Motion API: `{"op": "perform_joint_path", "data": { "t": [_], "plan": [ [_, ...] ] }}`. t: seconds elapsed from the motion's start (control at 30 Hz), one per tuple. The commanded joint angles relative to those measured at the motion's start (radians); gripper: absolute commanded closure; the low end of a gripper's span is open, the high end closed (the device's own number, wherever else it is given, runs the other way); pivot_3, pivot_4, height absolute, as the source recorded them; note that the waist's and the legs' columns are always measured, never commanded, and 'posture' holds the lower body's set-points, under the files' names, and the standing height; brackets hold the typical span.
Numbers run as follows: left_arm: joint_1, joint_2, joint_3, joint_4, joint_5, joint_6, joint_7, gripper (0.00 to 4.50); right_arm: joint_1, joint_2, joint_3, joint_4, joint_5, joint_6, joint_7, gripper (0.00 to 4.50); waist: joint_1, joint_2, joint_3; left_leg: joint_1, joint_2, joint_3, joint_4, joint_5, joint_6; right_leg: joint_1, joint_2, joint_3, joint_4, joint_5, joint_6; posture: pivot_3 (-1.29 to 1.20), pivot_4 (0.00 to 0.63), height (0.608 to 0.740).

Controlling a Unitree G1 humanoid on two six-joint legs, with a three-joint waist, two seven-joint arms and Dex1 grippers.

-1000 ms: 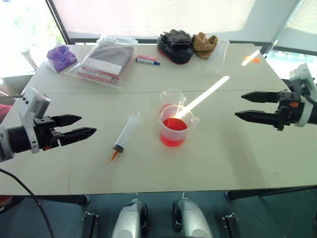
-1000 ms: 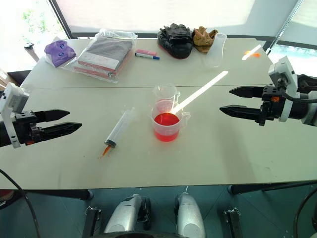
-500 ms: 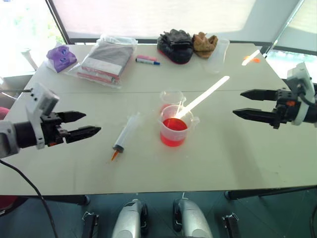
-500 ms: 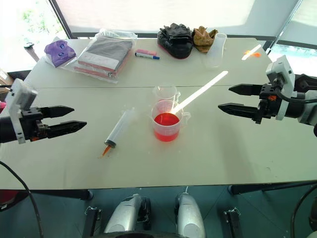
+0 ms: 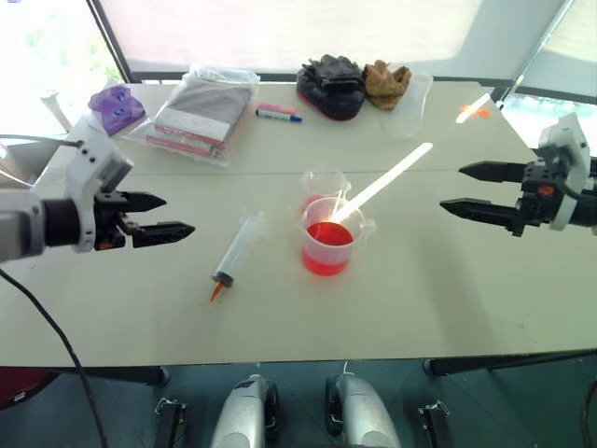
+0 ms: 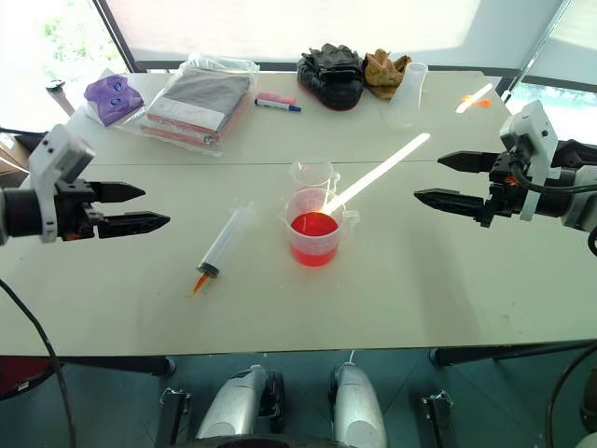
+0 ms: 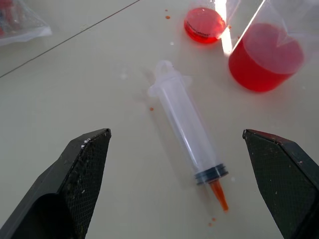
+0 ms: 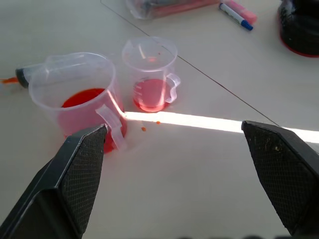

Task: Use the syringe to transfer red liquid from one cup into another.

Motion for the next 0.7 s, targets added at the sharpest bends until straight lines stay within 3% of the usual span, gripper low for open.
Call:
{"op": "perform_joint_path", "data": {
  "t": [0.03,0.17,0.27,0.37,0.53,0.7],
  "plan": [
    [-0.133,0.04,-0.15,0.054,0.045,0.071,-0.102,0.03,-0.06,-0.025,-0.015,-0.112,0.104,0.064,0.042,0.0,-0.002,0.0,0.0,0.0,0.0,0.0,0.0,0.0,0.0,0.0,0.001,0.0,0.0,0.001,0.002,0.0,0.15,0.74],
    [-0.211,0.047,-0.233,0.087,0.089,0.093,-0.163,0.03,-0.071,-0.025,-0.016,-0.137,0.132,0.097,0.039,0.0,-0.001,-0.001,0.0,0.0,0.0,0.0,0.0,0.001,-0.002,0.0,0.002,0.0,0.002,0.001,0.005,0.0,0.15,0.74],
    [-0.516,-0.117,-0.579,0.284,0.239,0.201,-0.231,0.03,-0.105,0.045,0.018,-0.278,0.235,0.146,0.001,0.0,0.021,-0.002,0.001,0.0,0.0,-0.001,0.002,0.001,-0.001,0.001,0.003,0.0,0.003,0.0,0.006,0.0,0.15,0.74],
    [-0.63,-0.2,-0.743,0.406,0.33,0.197,-0.282,0.03,-0.096,0.067,0.016,-0.324,0.261,0.164,-0.031,0.0,0.026,-0.002,0.001,-0.001,0.0,-0.002,0.006,-0.001,0.003,0.002,0.005,0.001,0.002,0.0,0.006,0.0,0.15,0.74],
    [-0.705,-0.358,-0.908,0.633,0.487,0.079,-0.358,0.03,-0.053,0.086,0.011,-0.432,0.302,0.166,-0.099,0.0,0.024,-0.002,0.001,-0.005,0.002,-0.001,0.013,-0.002,0.005,0.001,0.005,0.001,0.004,0.0,0.006,0.0,0.15,0.74],
    [-0.712,-0.466,-0.965,0.77,0.591,-0.001,-0.415,0.03,-0.009,0.085,-0.007,-0.462,0.299,0.164,-0.17,0.0,0.023,-0.003,0.001,-0.009,0.002,-0.001,0.015,-0.004,0.007,-0.002,0.004,0.002,0.004,0.0,0.006,0.0,0.15,0.74]
  ]
}}
